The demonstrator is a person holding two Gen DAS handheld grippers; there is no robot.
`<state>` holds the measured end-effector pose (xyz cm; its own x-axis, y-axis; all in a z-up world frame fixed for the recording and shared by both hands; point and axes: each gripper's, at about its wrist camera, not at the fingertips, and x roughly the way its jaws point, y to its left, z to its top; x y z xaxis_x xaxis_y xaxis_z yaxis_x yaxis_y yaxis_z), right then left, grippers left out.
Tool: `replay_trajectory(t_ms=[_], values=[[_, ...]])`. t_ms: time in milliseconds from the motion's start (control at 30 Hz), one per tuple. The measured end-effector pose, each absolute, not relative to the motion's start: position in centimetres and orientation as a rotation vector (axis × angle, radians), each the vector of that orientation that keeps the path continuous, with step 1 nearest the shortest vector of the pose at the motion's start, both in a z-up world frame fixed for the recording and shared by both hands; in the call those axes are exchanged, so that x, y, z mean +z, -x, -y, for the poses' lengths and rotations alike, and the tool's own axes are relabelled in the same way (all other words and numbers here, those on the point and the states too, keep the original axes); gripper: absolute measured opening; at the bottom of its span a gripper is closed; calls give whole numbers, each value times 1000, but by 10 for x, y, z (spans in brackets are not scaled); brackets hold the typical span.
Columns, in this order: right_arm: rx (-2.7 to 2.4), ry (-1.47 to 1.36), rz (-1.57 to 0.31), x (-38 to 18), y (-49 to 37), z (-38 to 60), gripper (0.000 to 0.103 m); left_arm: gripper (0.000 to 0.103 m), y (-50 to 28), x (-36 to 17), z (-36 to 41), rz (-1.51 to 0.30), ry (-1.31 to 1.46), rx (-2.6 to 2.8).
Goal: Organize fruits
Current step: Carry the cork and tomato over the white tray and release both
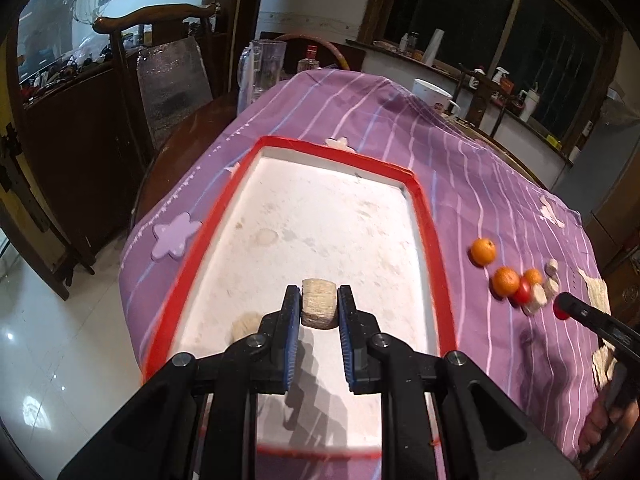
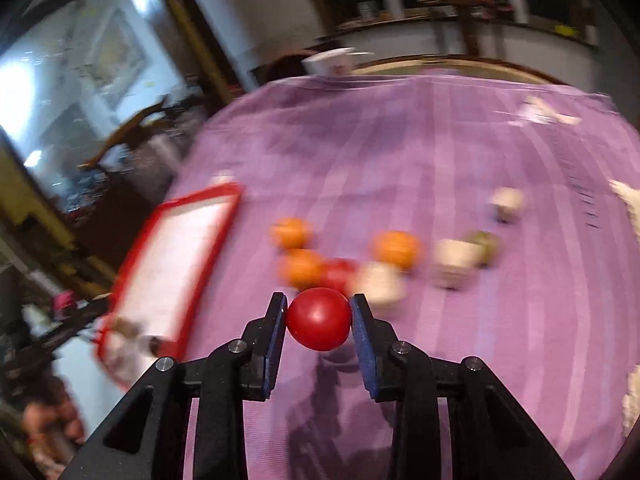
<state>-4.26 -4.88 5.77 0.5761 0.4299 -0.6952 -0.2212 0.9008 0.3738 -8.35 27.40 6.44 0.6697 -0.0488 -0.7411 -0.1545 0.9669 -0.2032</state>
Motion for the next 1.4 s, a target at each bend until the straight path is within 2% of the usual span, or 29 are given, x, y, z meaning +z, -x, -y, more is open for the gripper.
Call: replay_trajectory(t_ms=[133, 367, 467, 533, 700, 900, 1000, 1200, 1267, 1400], values=[[567, -271, -925, 62, 33, -11, 36, 18, 62, 58, -292, -878, 283, 92], [675, -210, -1024, 32, 11, -103, 36, 19, 42, 40, -314, -934, 348, 103], [668, -182, -1035, 21, 8, -122, 37, 33, 35, 34, -317, -950, 362, 88], [659, -142, -1024, 19, 6, -132, 37, 47, 34, 33, -319, -949, 371, 90], [671, -88, -992, 28, 5, -146, 40, 56, 46, 42, -323, -917, 395, 83], [605, -139, -915, 48, 25, -96, 41, 65, 91, 64, -313, -834, 356, 129], [552, -198, -873, 56, 40, -54, 44, 65, 105, 71, -299, -809, 326, 147], [423, -293, -802, 64, 71, 28, 49, 67, 117, 89, -244, -740, 260, 133], [400, -289, -781, 64, 81, 45, 49, 72, 118, 89, -221, -740, 236, 119], [362, -252, -739, 65, 101, 71, 49, 72, 116, 86, -176, -772, 182, 73]])
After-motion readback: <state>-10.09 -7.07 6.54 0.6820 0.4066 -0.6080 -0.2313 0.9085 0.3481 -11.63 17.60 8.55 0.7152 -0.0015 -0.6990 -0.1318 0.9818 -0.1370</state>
